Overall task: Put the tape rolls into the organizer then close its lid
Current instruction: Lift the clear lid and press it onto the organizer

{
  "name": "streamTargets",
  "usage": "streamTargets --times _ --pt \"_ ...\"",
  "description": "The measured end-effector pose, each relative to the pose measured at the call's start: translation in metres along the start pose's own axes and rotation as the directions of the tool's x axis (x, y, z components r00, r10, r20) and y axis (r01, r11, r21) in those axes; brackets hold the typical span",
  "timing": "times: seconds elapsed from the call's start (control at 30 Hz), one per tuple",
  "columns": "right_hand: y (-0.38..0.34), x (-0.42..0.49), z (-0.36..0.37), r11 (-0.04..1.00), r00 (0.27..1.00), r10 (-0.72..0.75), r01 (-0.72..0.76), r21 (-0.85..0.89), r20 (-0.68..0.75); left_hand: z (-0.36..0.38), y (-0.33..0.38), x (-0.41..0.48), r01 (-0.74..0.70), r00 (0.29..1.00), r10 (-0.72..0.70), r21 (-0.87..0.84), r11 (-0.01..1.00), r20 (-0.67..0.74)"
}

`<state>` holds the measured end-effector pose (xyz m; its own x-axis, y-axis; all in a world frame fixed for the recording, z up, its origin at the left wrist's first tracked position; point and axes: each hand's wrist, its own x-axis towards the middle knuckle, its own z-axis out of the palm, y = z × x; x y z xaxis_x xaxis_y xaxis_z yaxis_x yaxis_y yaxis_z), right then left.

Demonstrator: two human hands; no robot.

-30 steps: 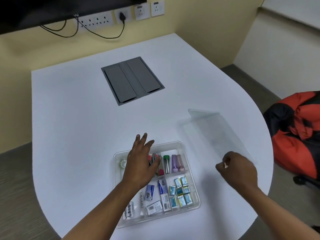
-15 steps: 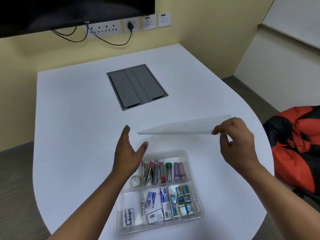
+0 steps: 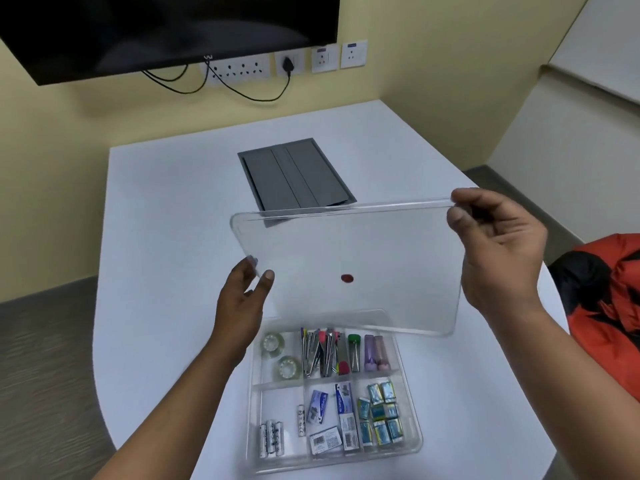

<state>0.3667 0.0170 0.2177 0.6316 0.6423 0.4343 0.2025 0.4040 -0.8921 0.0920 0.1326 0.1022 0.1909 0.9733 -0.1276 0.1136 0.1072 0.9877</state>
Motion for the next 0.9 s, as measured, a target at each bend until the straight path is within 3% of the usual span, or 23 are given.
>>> streamTargets --times 0.17,0.3,0.4,0.5,0.63,0.73,0.9 --pt "0.026 0.001 -0.003 0.981 0.98 0.194 -0.193 0.028 -0.048 -0.004 -0.01 -0.015 0.02 1.0 -0.02 -0.12 0.993 -0.002" --pt "0.065 -0.025 -0.016 0.9 0.934 0.344 -0.297 -0.318 0.099 -0.008 -0.031 -0.028 0.084 0.99 -0.099 -0.14 0.987 -0.105" --pt "0.096 -0.069 -0.027 0.811 0.836 0.521 -0.423 -0.405 0.17 -0.01 -0.053 -0.041 0.166 0.979 -0.177 -0.108 0.98 -0.104" --pt "0.115 -0.109 -0.038 0.733 0.786 0.603 -0.48 -0.482 0.135 -0.012 -0.071 -0.056 0.219 0.97 -0.221 -0.03 0.975 -0.1" --pt "0.13 -0.135 -0.043 0.649 0.813 0.582 -0.452 -0.611 0.016 -0.015 -0.089 -0.071 0.255 0.963 -0.243 0.098 0.962 -0.118" --pt "0.14 -0.138 -0.045 0.607 0.833 0.55 -0.45 -0.655 -0.063 -0.019 -0.098 -0.072 0.196 0.979 -0.167 0.33 0.923 -0.112" --pt "0.155 -0.134 -0.042 0.46 0.738 0.673 -0.458 -0.761 -0.038 -0.031 -0.112 -0.066 0.168 0.986 -0.135 0.553 0.816 -0.102"
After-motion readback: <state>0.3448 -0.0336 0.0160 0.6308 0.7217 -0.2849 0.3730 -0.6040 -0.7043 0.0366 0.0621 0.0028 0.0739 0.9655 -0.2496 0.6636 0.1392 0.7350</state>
